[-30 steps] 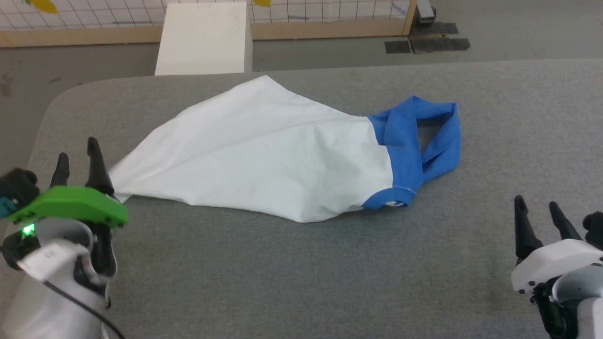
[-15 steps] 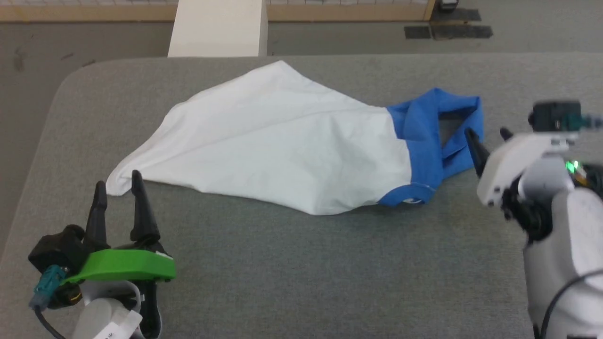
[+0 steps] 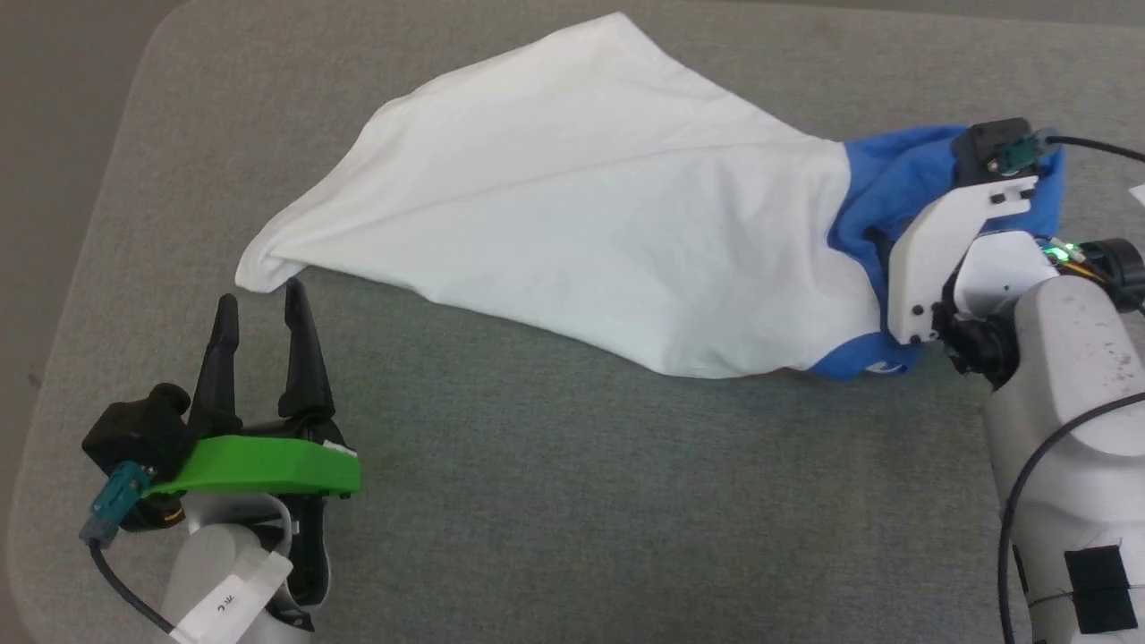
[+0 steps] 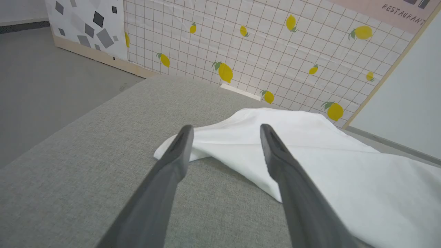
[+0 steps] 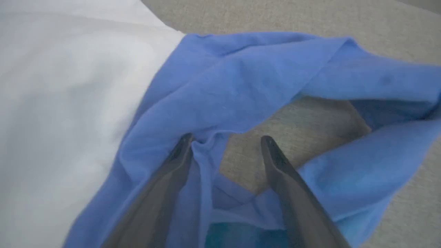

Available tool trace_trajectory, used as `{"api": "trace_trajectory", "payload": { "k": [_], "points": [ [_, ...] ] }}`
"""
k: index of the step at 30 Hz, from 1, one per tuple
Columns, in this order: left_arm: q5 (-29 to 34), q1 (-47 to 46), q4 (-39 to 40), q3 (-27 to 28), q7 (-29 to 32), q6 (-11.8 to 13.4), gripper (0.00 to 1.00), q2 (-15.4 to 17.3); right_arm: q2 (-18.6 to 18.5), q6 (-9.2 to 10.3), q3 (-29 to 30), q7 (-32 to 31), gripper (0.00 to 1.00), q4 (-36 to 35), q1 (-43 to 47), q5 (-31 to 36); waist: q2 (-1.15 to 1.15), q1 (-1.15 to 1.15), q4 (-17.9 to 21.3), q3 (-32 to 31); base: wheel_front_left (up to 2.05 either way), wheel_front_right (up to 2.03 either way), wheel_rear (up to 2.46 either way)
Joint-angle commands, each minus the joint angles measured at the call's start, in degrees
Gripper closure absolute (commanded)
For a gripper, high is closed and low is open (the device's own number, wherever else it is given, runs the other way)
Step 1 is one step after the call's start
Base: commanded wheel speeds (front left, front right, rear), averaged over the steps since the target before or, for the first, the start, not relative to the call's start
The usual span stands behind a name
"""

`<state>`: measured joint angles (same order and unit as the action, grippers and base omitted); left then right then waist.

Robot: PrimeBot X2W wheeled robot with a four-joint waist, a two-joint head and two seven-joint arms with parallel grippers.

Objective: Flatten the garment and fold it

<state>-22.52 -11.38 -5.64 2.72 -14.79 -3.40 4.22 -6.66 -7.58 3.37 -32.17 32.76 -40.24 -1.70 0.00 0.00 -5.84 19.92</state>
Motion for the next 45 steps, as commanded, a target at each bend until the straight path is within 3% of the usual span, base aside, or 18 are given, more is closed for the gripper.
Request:
{"api": "trace_trajectory", "payload": {
  "k": [1, 2, 3, 4, 5, 17, 21, 25, 28, 33, 34, 40, 45],
  "points": [
    [0.8, -1.0, -0.4, 0.3, -0.2, -0.5, 0.0, -0.4, 0.0, 0.09, -1.1, 0.5, 0.0, 0.8, -1.0, -0.7, 0.0, 0.0, -1.7, 1.7, 0.0, 0.0, 0.0],
    [1.0, -1.2, -0.5, 0.6, -0.2, -0.8, 0.0, -0.6, 0.0, 0.09, -1.8, 0.5, 0.05, 1.4, -1.1, -1.6, 0.0, 0.0, -1.7, 1.7, 0.0, 0.0, 0.0],
    [1.1, -1.2, -0.7, 0.7, -0.2, -0.9, 0.0, -0.7, 0.0, 0.09, -2.1, 1.0, 0.56, 1.6, -1.2, -2.3, 0.0, 0.0, -1.7, 1.7, 0.0, 0.0, 0.0],
    [1.3, -1.3, -0.9, 0.9, -0.2, -1.1, 0.0, -0.8, -0.3, 0.09, -2.7, 1.9, 1.0, 1.6, -1.3, -2.9, 0.0, 0.0, -1.6, 1.6, 0.0, 0.0, 0.0],
    [1.5, -1.4, -1.0, 1.0, -0.2, -1.3, 0.0, -0.9, -0.6, 0.09, -3.3, 2.6, 1.0, 1.7, -1.5, -3.3, 0.0, 0.0, -1.5, 1.4, 0.0, 0.0, 0.0],
    [3.0, -0.1, -1.9, 2.2, -0.2, -2.3, 0.0, -1.3, -3.6, 0.09, -2.0, 12.6, 1.0, -4.4, 0.0, -8.5, 0.0, 0.0, 1.9, -3.9, 0.0, 0.0, 0.0],
    [2.9, 1.1, -2.0, 2.1, -0.2, -2.3, 0.0, -1.3, -5.6, 0.09, 4.5, 12.9, 1.0, -11.5, 4.4, -9.2, 0.0, 0.0, 3.8, -6.5, 0.0, 0.0, 0.0],
    [2.5, 1.9, -2.4, 1.2, -0.2, -2.1, 0.0, -1.3, -7.0, 0.09, 15.6, 9.0, 1.0, -18.5, 12.6, -6.7, 0.0, 0.0, 4.9, -8.1, 0.0, 0.0, 0.0],
    [2.0, 2.2, -2.7, 0.2, -0.2, -1.9, 0.0, -1.3, -5.1, 0.09, 23.6, 3.9, 1.0, -21.3, 20.7, -4.8, 0.0, 0.0, 5.1, -8.7, 0.0, 0.0, 0.0],
    [1.5, 3.0, -3.6, -0.6, -0.2, -1.6, 0.0, -1.3, 1.6, 0.09, 25.9, -2.9, 1.0, -23.3, 30.8, -5.4, 0.0, 0.0, 5.9, -9.5, 0.0, 0.0, 0.0],
    [1.4, 3.2, -3.8, -0.6, -0.2, -1.5, 0.0, -1.3, 2.3, 0.09, 25.6, -2.0, 0.0, -23.6, 31.7, -6.0, 0.0, 0.0, 6.0, -9.7, 0.0, 0.0, 0.0],
    [0.9, 3.7, -5.0, -1.9, -0.2, -1.6, 0.0, -1.3, 3.7, 0.09, 29.2, 9.2, 0.0, -28.9, 33.8, -11.7, 0.0, 0.0, 6.2, -11.7, 0.0, 0.0, 0.0],
    [-2.3, 3.7, -6.0, -5.3, 0.1, -1.5, 0.0, -1.3, 3.8, 0.09, 31.0, 17.0, 0.0, -28.9, 36.2, -15.1, 0.0, 0.0, 7.2, -13.0, 0.0, 0.0, 0.0]
  ]
}}
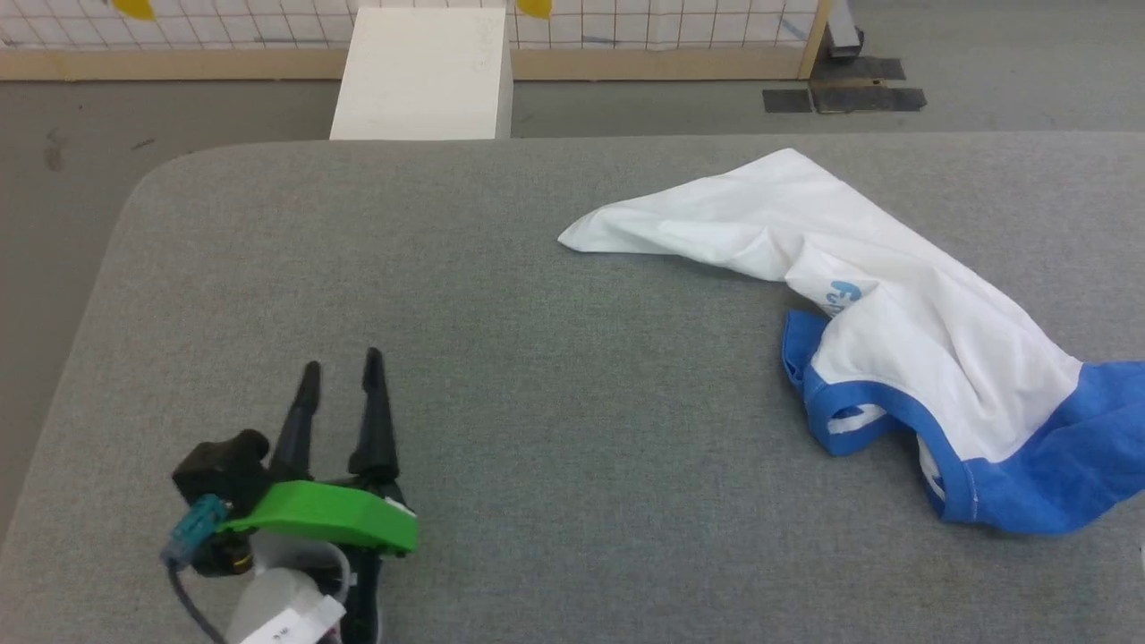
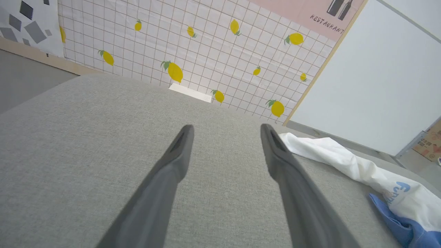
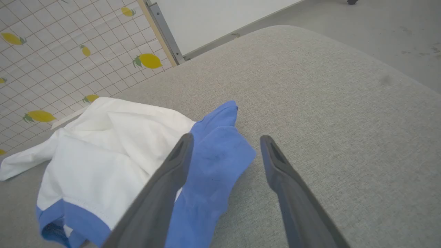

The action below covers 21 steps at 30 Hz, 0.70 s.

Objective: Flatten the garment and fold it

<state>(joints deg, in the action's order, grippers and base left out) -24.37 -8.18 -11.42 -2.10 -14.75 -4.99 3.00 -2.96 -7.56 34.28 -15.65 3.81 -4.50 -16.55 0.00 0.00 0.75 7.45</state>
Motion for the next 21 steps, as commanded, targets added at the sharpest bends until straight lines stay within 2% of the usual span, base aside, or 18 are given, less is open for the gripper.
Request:
{"api": "trace_trajectory", "payload": {
  "k": [1, 5, 8, 13, 15, 21],
  "points": [
    [-1.1, 0.2, -0.5, -1.7, 0.5, 0.0, 0.0, -0.1, 0.1, 0.08, 0.0, 1.1, 0.0, 0.0, 0.7, -0.4, 0.0, 0.0, 0.8, -0.7, 0.0, 0.0, 0.0],
    [-4.7, -3.9, -1.3, -10.3, 6.7, -0.4, 0.0, -0.1, 0.1, 0.08, -0.5, 2.2, 0.0, -0.5, 0.7, 0.1, 0.0, 0.0, 2.0, -0.6, 0.0, 0.0, 0.0],
    [-7.6, -10.0, -2.3, -18.3, 13.6, -0.4, 0.0, -0.1, 0.1, 0.08, -1.1, 2.0, 0.0, -0.9, 0.0, 0.8, 0.0, 0.0, 3.2, 0.4, 0.0, 0.0, 0.0],
    [-10.4, -21.5, -5.2, -30.5, 24.5, 0.8, 0.0, -0.1, 0.1, 0.08, -3.4, 2.0, 0.0, -0.5, -1.9, 0.6, 0.0, 0.0, 6.0, 3.7, 0.0, 0.0, 0.0],
    [-11.3, -27.4, -7.9, -37.2, 29.4, 1.5, 0.0, -0.1, 0.1, 0.08, -4.7, 2.6, 0.0, 0.6, -2.9, 0.0, 0.0, 0.0, 8.3, 6.0, 0.0, 0.0, 0.0],
    [-12.9, -34.5, -12.2, -46.6, 33.4, 2.6, 0.0, -0.1, 0.1, 0.08, -6.4, 4.7, 0.0, 3.6, -4.0, -1.0, 0.0, 0.0, 12.5, 9.9, 0.0, 0.0, 0.0]
  ]
}}
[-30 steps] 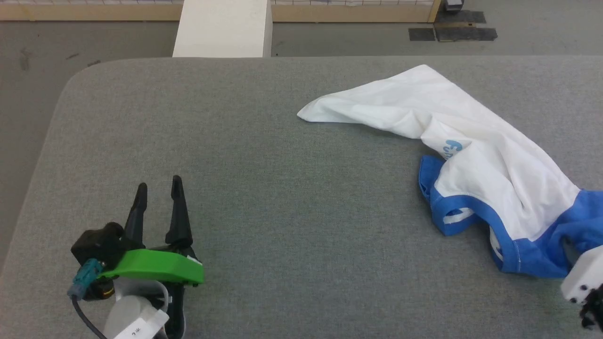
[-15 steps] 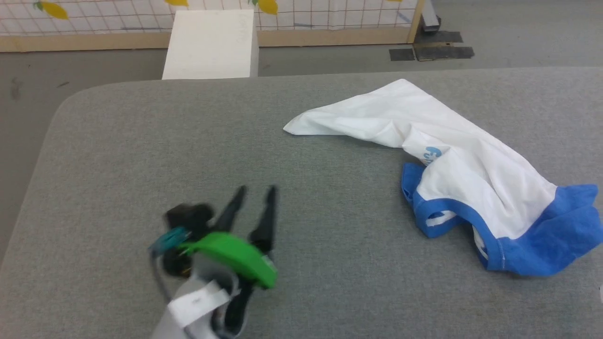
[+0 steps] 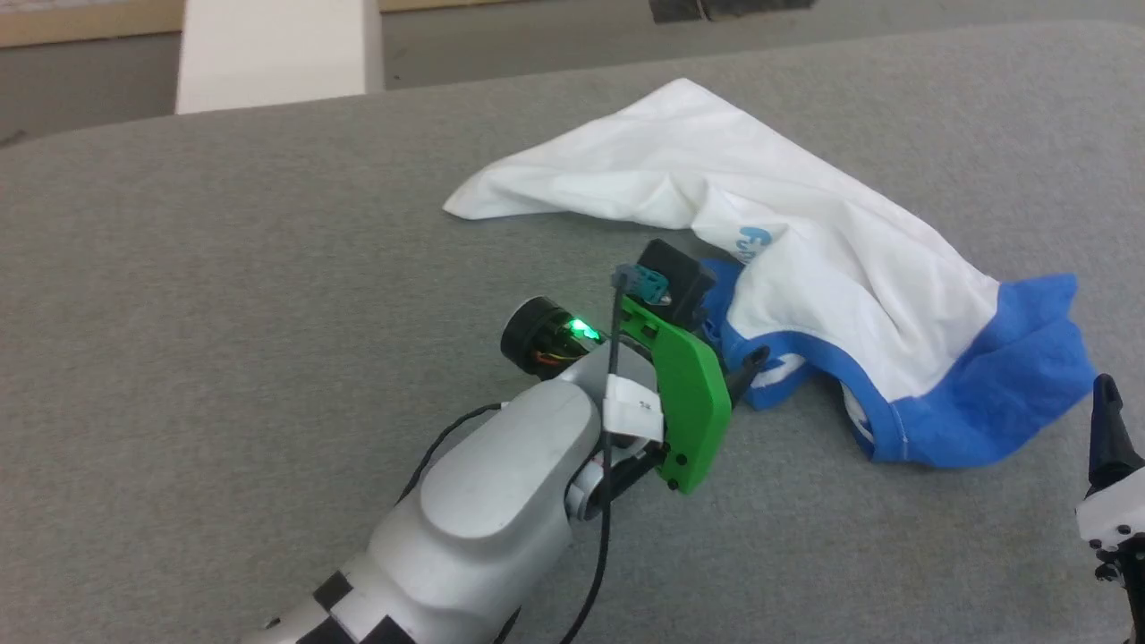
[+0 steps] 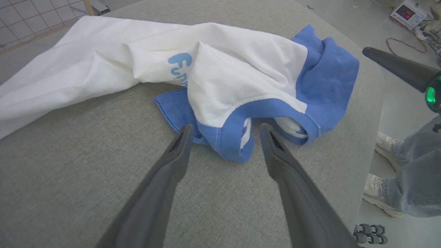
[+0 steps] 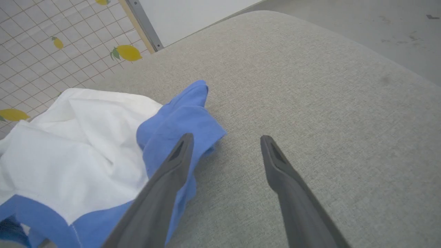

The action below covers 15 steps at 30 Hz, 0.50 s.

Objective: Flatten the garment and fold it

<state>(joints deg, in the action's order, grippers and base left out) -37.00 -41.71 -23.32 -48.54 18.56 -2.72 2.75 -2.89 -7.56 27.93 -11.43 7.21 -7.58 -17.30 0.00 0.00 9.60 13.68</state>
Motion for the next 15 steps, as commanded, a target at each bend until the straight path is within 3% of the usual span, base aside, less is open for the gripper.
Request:
{"api": "trace_trajectory", "payload": {
  "k": [1, 13, 14, 15],
  "points": [
    [-0.7, -1.6, -0.8, -1.1, 0.1, 0.5, 0.0, 0.1, 0.0, 0.08, -0.2, 0.9, 0.0, 0.8, -1.0, -0.5, 0.0, 0.0, 4.1, 4.1, 0.0, 0.0, 0.0],
    [-2.0, -6.6, -8.5, -7.9, -1.6, 3.3, 0.0, 0.1, 0.0, 0.08, -1.6, 5.1, 0.0, 5.8, -2.2, -1.8, 0.0, 0.0, 6.6, 6.7, 0.0, 0.0, 0.0],
    [-2.0, -6.8, -8.9, -8.0, -2.1, 3.7, 0.3, 0.1, 0.0, 0.08, -1.6, 5.2, 0.0, 5.9, -2.3, -1.7, 0.0, 0.0, 6.5, 6.7, 0.0, 0.0, 0.0],
    [-2.1, -7.1, -9.2, -8.2, -2.8, 3.9, 0.71, 0.1, 0.0, 0.08, -1.7, 5.3, 0.0, 6.1, -2.5, -1.7, 0.0, 0.0, 6.3, 6.7, 0.0, 0.0, 0.0]
  ]
}}
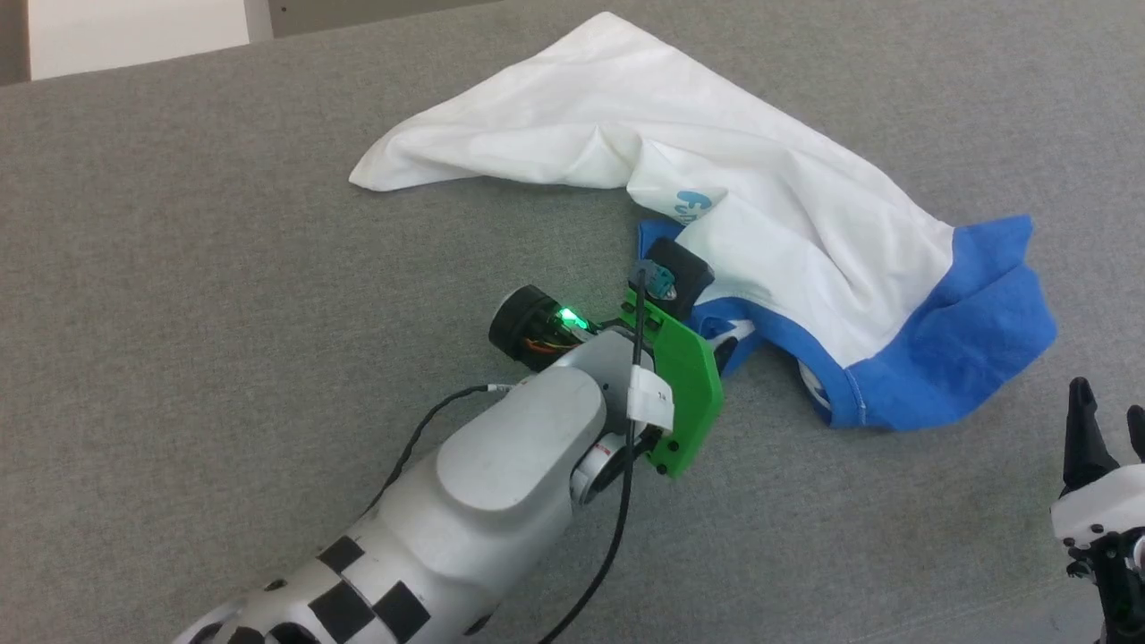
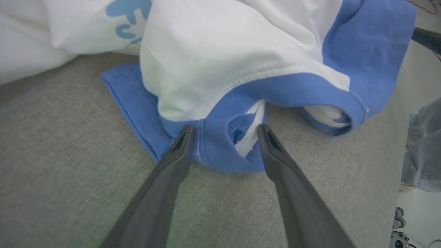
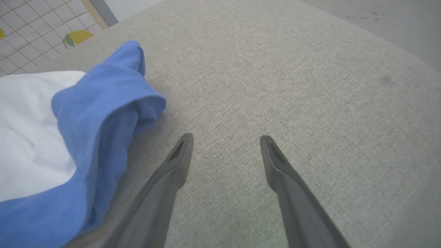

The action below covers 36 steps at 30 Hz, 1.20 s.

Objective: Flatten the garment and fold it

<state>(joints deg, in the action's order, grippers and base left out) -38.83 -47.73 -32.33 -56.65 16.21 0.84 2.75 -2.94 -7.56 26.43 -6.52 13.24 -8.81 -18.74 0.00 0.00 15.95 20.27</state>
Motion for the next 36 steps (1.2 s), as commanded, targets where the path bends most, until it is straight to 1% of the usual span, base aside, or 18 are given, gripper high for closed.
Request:
{"api": "trace_trajectory", "payload": {
  "k": [1, 5, 8, 10, 12, 16, 19, 22, 23, 25, 29, 31, 33, 34, 36],
  "points": [
    [-0.3, -1.4, -0.4, -0.3, -1.1, 0.4, 1.0, 0.1, 0.1, 0.08, -0.2, 0.4, 0.0, 0.2, -1.4, -0.2, 0.0, 0.0, -0.2, 0.1, 0.0, 0.0, 0.0],
    [-2.2, -2.1, -0.3, -0.1, -3.3, 0.2, 1.0, 0.1, 0.1, 0.08, -0.1, 0.5, 0.0, 0.3, -1.5, 0.5, 0.0, 0.0, -1.9, -0.7, 0.0, 0.0, 0.0],
    [-4.5, -2.6, 1.4, 2.0, -6.1, 0.3, 1.0, 0.1, 0.1, 0.08, 1.3, 0.1, 0.0, 0.2, -0.9, 1.9, 0.0, 0.0, -5.1, -3.2, 0.0, 0.0, 0.0],
    [-5.5, -2.9, 2.9, 4.1, -7.9, 0.9, 1.0, 0.5, 0.1, 0.08, 2.1, -0.4, 0.0, 0.0, -0.4, 3.0, 0.0, 0.0, -7.2, -5.0, 0.0, 0.0, 0.0],
    [-6.2, -3.5, 5.1, 6.8, -9.8, 2.1, 1.0, 1.8, 0.1, 0.08, 2.6, -1.1, 0.0, -0.4, 0.0, 3.6, 0.0, 0.0, -9.2, -6.8, 0.0, 0.0, 0.0],
    [-6.4, -4.4, 10.3, 12.5, -13.5, 6.0, 1.0, 6.3, 0.1, 0.08, 2.8, -2.6, 0.0, -1.0, 1.1, 4.7, 0.0, 0.0, -13.8, -10.8, 0.0, 0.0, 0.0],
    [-6.0, -4.1, 15.2, 16.9, -15.7, 9.8, 1.0, 10.8, 0.1, 0.08, 2.4, -3.7, 0.0, -1.5, 1.7, 5.1, 0.0, 0.0, -16.9, -13.3, 0.0, 0.0, 0.0],
    [-5.7, -1.8, 20.5, 20.0, -15.9, 13.5, 1.0, 15.6, 0.1, 0.08, 1.6, -4.4, 0.0, -1.8, 2.1, 5.2, 0.0, 0.0, -19.1, -14.6, 0.0, 0.0, 0.0],
    [-5.5, 0.1, 22.3, 20.7, -15.2, 15.1, 1.0, 17.8, 0.1, 0.08, 1.2, -4.6, 0.0, -1.9, 2.2, 5.2, 0.0, 0.0, -19.7, -14.9, 0.0, 0.0, 0.0],
    [-5.9, 5.1, 25.3, 21.3, -13.7, 17.9, 1.0, 21.0, 0.1, 0.08, 0.6, -4.9, 0.0, -2.1, 2.6, 5.2, 0.0, 0.0, -20.8, -15.4, 0.0, 0.0, 0.0],
    [-9.7, 19.2, 28.8, 20.4, -9.3, 21.7, 1.0, 25.1, 0.1, 0.08, -0.1, -5.1, 0.0, -1.7, 3.1, 5.0, 0.0, 0.0, -21.8, -15.9, 0.0, 0.0, 0.0],
    [-12.2, 26.2, 29.2, 19.7, -7.7, 23.0, 1.0, 25.8, 0.1, 0.08, -0.4, -5.1, 0.0, -1.4, 3.4, 5.0, 0.0, 0.0, -22.2, -15.9, 0.0, 0.0, 0.0],
    [-14.4, 31.7, 28.6, 19.0, -6.3, 23.9, 1.0, 26.0, 0.1, 0.08, -0.6, -5.1, 0.0, -1.2, 3.6, 4.9, 0.0, 0.0, -22.5, -16.0, 0.0, 0.0, 0.0],
    [-15.4, 33.7, 28.0, 18.5, -5.5, 24.0, 1.0, 26.0, 0.1, 0.08, -0.7, -5.0, 0.0, -1.1, 3.7, 4.9, 0.0, 0.0, -22.6, -16.0, 0.0, 0.0, 0.0],
    [-18.4, 37.8, 26.1, 17.2, -2.5, 23.5, 1.0, 25.5, 0.1, 0.08, -1.1, -4.8, 0.0, -0.6, 3.6, 4.8, 0.0, 0.0, -22.7, -16.1, 0.0, 0.0, 0.0]
  ]
}}
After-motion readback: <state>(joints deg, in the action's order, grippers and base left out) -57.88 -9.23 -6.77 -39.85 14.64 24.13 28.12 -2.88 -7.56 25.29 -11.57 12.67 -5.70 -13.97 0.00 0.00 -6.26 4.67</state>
